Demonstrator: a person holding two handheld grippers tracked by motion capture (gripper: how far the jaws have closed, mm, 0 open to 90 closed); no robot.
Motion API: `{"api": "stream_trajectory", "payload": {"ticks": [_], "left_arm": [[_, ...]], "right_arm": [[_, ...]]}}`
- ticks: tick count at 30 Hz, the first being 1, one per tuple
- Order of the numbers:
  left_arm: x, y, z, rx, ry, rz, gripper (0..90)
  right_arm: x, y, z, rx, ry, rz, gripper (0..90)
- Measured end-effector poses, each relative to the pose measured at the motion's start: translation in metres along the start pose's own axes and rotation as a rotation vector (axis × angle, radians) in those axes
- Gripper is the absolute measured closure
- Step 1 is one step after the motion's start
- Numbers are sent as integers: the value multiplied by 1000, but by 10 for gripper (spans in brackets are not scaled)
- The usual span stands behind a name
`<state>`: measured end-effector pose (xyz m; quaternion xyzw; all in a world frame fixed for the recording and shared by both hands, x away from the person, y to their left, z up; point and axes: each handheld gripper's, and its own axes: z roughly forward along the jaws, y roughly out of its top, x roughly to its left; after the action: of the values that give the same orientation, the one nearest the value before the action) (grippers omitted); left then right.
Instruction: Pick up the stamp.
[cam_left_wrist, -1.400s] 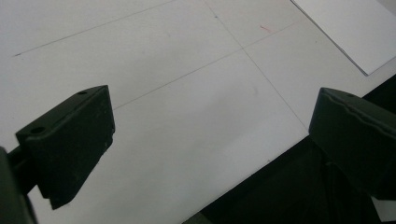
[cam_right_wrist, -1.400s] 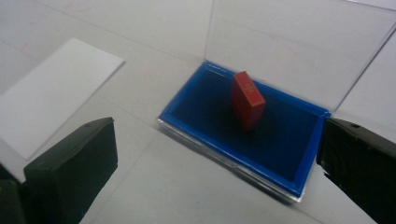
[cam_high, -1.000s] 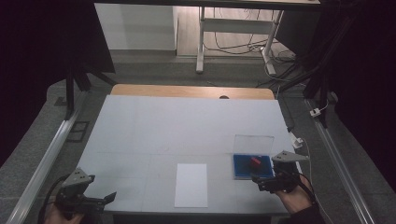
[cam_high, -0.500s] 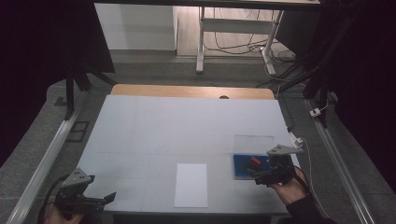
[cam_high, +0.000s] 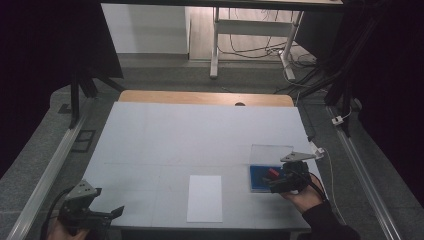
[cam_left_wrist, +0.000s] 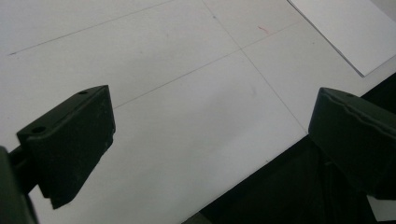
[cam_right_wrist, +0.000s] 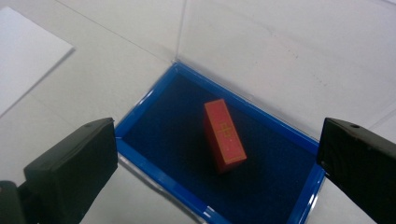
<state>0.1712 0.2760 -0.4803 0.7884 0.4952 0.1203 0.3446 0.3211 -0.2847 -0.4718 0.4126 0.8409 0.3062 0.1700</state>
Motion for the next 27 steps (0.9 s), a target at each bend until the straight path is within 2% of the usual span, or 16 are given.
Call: {"api": "stream_trajectory", "payload": {"ticks": [3,7,11,13,14,16,19,27], "left_arm": [[0,0,0,0,-1,0,11],[0,0,0,1,-2,-2,11],[1,0,0,2,-6,-4,14],[1,0,0,2,-7,-5,14],[1,0,0,3,-8,-5,15],[1,0,0,3,-9,-5,15],[1,0,0,4,-10,-4,17],[1,0,0,5,-12,-6,19]], "right_arm": [[-3,-1,6,20,-8,-10,0],[-7,-4,9,31,-9,18,38],[-12,-5,9,42,28,19,220],[-13,-5,8,40,35,19,255],[-14,-4,8,43,52,8,344],[-15,-3,7,43,57,5,376],[-18,-1,7,48,74,-17,518],[-19,2,6,47,89,-74,673]]}}
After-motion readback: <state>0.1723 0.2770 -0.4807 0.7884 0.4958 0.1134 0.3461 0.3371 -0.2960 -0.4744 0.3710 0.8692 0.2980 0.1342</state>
